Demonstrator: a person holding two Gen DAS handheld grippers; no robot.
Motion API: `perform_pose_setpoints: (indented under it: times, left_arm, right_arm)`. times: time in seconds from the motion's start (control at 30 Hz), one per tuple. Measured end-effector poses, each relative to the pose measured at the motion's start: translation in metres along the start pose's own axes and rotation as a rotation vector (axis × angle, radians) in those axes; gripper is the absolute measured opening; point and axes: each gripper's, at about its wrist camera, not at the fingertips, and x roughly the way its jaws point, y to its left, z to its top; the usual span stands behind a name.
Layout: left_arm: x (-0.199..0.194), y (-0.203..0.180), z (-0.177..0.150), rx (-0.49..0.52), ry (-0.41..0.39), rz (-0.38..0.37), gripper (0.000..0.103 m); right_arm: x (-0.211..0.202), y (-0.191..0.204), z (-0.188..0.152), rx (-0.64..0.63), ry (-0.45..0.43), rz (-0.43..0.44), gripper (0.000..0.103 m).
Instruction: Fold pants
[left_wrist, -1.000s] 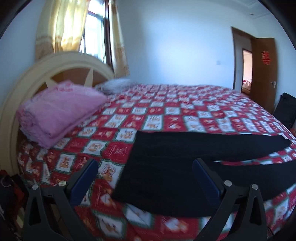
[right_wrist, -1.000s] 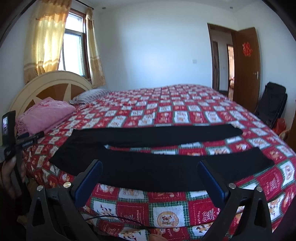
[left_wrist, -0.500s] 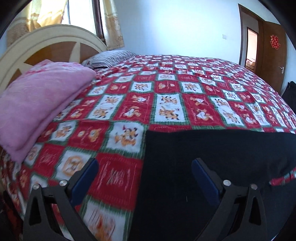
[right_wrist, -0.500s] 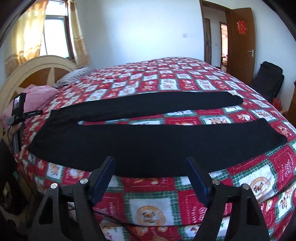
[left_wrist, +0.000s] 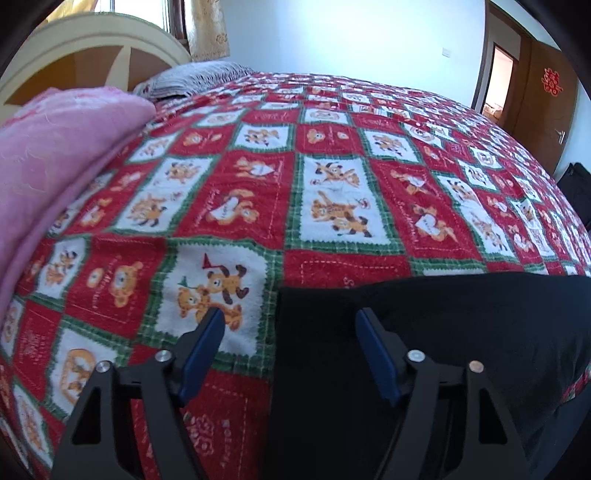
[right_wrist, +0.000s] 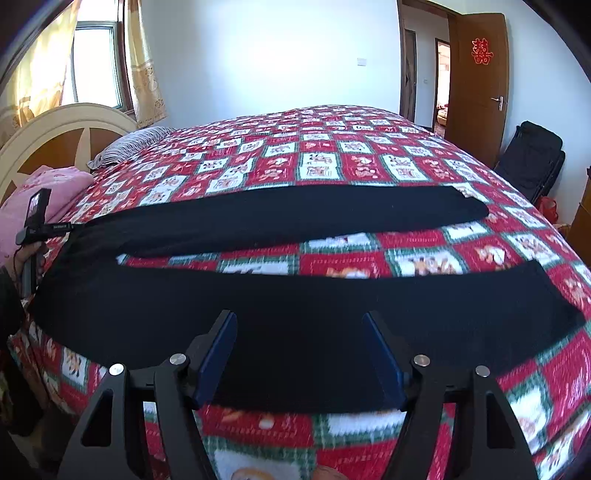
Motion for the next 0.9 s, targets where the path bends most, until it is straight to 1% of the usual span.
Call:
perform_pose_setpoints:
  times: [0.07, 0.13, 0.17, 0.23, 0.33, 0.4, 0.47, 0.5, 0.53, 0.57, 0.6, 0.63, 0.7, 0.9]
  left_arm:
    - [0.006, 0.003, 0.002, -0.019, 0.016, -0.038, 0.065]
    - [0.008, 0.004, 0.005, -0.027, 0.017, -0.076, 0.056]
    - [0.008, 0.003, 0.006, -0.022, 0.02, -0.084, 0.054]
    - [0.009, -0.001, 0.006, -0.005, 0.027, -0.099, 0.044]
    - [0.009, -0.006, 0.007, 0.025, 0.023, -0.094, 0.042]
    - [0.011, -0.005, 0.008, 0.026, 0.024, -0.097, 0.041]
    - [0.012, -0.003, 0.008, 0.018, 0.021, -0.115, 0.036]
    - [0.012, -0.001, 0.009, 0.012, 0.019, -0.125, 0.031]
    - [0.011, 0.0, 0.009, 0.012, 0.011, -0.144, 0.023]
    - [0.011, -0.001, 0.008, 0.011, 0.005, -0.16, 0.019]
    - [0.011, 0.0, 0.009, 0.009, 0.005, -0.16, 0.018]
    - [0.01, -0.001, 0.009, 0.011, 0.001, -0.156, 0.017]
    - [0.01, -0.002, 0.009, 0.017, -0.002, -0.159, 0.016]
    - [0.011, -0.002, 0.007, 0.012, -0.002, -0.166, 0.016]
  right_arm:
    - [0.003, -0.005, 0.005, 0.007, 0.0, 0.006, 0.071]
    - [0.006, -0.014, 0.011, 0.032, 0.001, 0.017, 0.071]
    - [0.008, -0.019, 0.014, 0.047, 0.002, 0.018, 0.071]
    - [0.012, -0.031, 0.021, 0.074, 0.003, 0.012, 0.071]
    - [0.014, -0.048, 0.031, 0.097, -0.007, -0.006, 0.07]
    - [0.014, -0.059, 0.037, 0.107, -0.014, -0.018, 0.07]
    - [0.014, -0.069, 0.044, 0.113, -0.025, -0.031, 0.07]
    - [0.014, -0.076, 0.047, 0.117, -0.032, -0.041, 0.07]
    - [0.015, -0.081, 0.051, 0.12, -0.036, -0.049, 0.068]
    - [0.016, -0.09, 0.055, 0.122, -0.038, -0.058, 0.066]
    - [0.017, -0.098, 0.058, 0.125, -0.038, -0.068, 0.061]
    - [0.019, -0.106, 0.061, 0.13, -0.036, -0.078, 0.058]
    - [0.023, -0.127, 0.069, 0.155, -0.034, -0.101, 0.057]
    - [0.039, -0.198, 0.089, 0.256, -0.009, -0.162, 0.057]
